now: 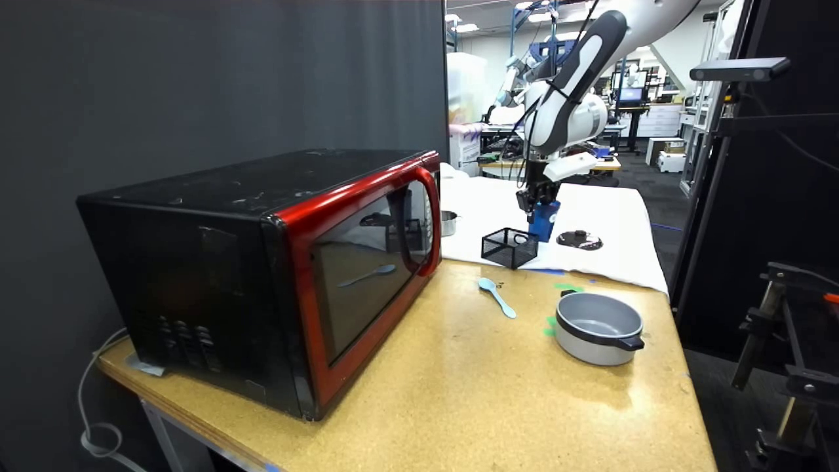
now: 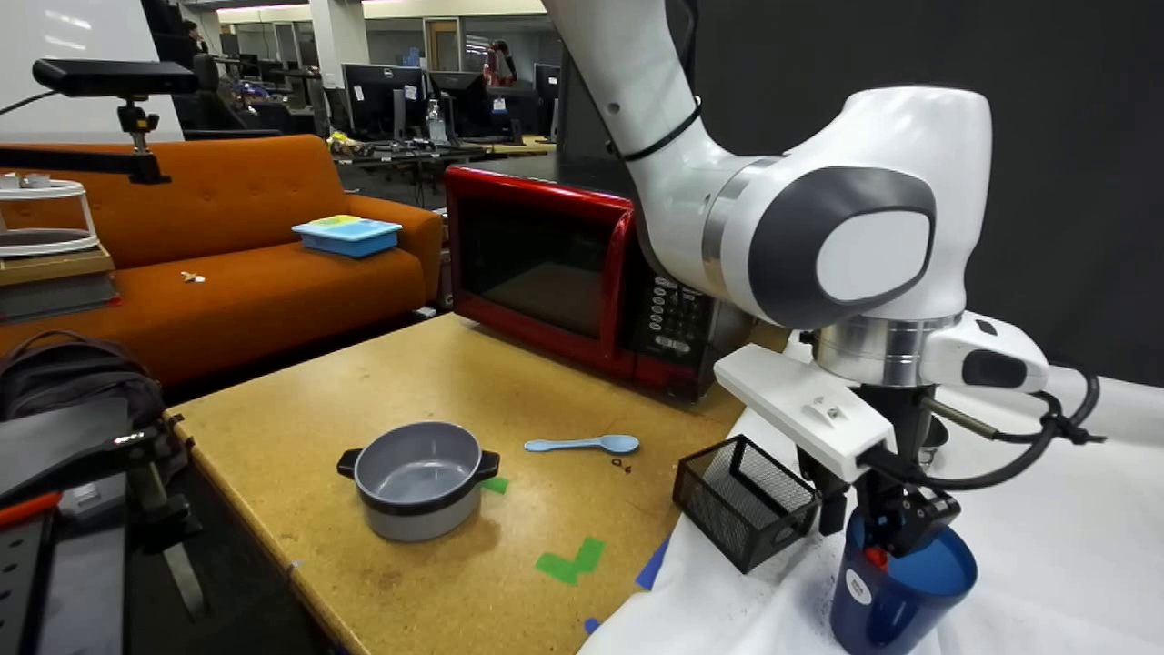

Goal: Put the marker inside the blue cup

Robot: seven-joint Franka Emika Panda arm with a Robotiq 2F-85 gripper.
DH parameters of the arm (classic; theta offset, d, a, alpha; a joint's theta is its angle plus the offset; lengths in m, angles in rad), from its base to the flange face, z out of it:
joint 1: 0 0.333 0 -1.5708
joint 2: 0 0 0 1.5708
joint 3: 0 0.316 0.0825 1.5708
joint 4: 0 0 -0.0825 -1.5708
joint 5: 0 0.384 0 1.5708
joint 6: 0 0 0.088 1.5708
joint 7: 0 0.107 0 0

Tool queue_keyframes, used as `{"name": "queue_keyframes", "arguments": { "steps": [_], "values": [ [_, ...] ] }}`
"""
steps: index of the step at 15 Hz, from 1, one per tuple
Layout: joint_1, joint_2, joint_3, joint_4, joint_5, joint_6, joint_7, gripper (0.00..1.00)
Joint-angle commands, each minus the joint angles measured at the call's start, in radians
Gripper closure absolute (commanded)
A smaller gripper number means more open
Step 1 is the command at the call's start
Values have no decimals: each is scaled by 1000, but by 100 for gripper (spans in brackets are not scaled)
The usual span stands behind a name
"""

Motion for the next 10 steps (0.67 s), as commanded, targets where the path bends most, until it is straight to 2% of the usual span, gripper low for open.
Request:
{"name": "queue_keyframes", "arguments": {
  "steps": [1, 4, 10],
  "values": [
    [-3, -19, 4, -1, 4, -46, 16, 22],
    [-1, -28, 8, -10, 4, -34, 16, 2],
    [22, -55, 16, -28, 0, 6, 17, 0]
  ]
}}
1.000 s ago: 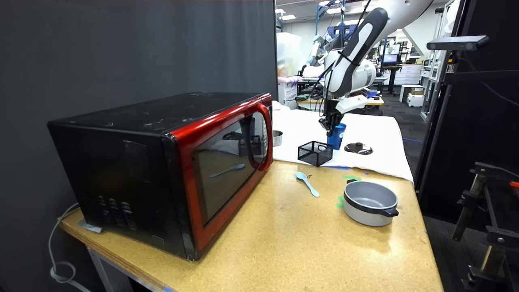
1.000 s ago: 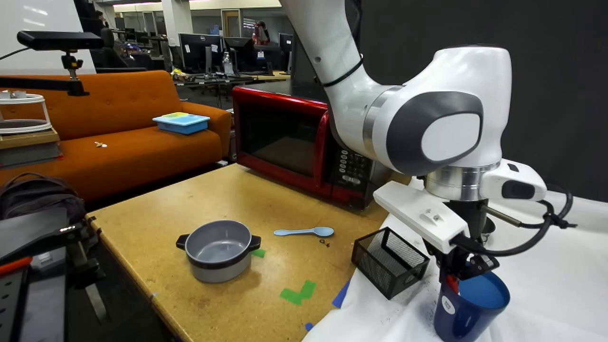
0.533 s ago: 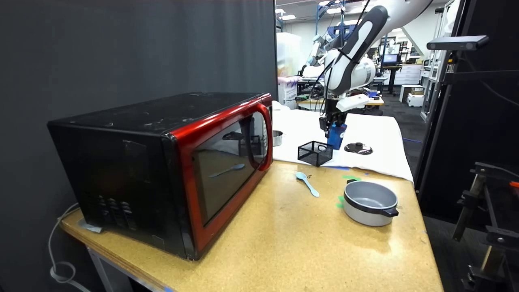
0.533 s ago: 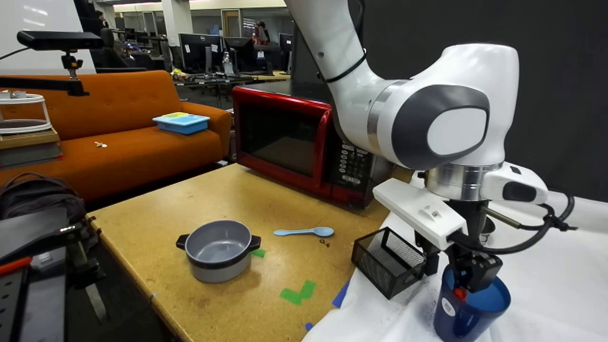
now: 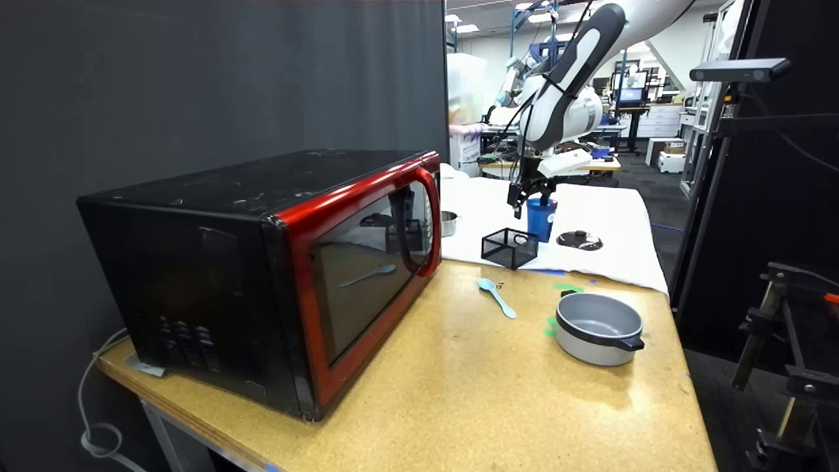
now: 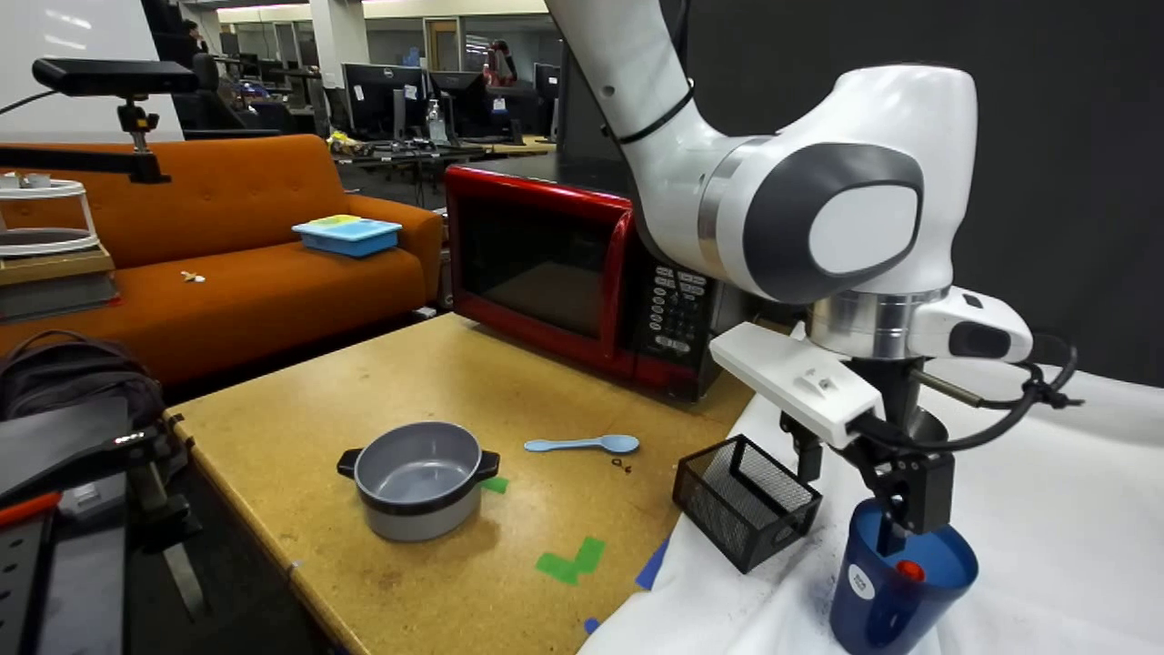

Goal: Put the marker inside the blue cup

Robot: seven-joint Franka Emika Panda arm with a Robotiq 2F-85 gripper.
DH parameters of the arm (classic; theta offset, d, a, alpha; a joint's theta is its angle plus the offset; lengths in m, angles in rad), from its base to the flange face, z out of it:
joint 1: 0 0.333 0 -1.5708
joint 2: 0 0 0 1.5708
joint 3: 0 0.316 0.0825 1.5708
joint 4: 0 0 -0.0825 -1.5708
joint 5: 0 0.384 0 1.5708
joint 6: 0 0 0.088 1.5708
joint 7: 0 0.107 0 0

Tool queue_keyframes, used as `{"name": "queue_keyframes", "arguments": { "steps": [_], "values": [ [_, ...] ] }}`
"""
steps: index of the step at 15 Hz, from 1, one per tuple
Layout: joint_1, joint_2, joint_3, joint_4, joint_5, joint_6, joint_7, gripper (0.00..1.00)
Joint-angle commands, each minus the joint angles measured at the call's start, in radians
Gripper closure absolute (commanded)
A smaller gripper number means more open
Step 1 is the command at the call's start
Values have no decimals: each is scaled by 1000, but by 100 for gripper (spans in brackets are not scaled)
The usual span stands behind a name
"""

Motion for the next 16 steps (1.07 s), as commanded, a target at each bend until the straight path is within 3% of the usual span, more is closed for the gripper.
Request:
{"name": "queue_keyframes", "arguments": {
  "steps": [1, 6, 13, 16],
  "values": [
    [10, -45, 10, -31, -1, 16, 7, 0],
    [49, -121, -5, -68, -11, -39, 36, 0],
    [90, -360, -47, -246, -32, -124, 113, 0],
    [78, -457, -31, -323, -16, -157, 110, 0]
  ]
}}
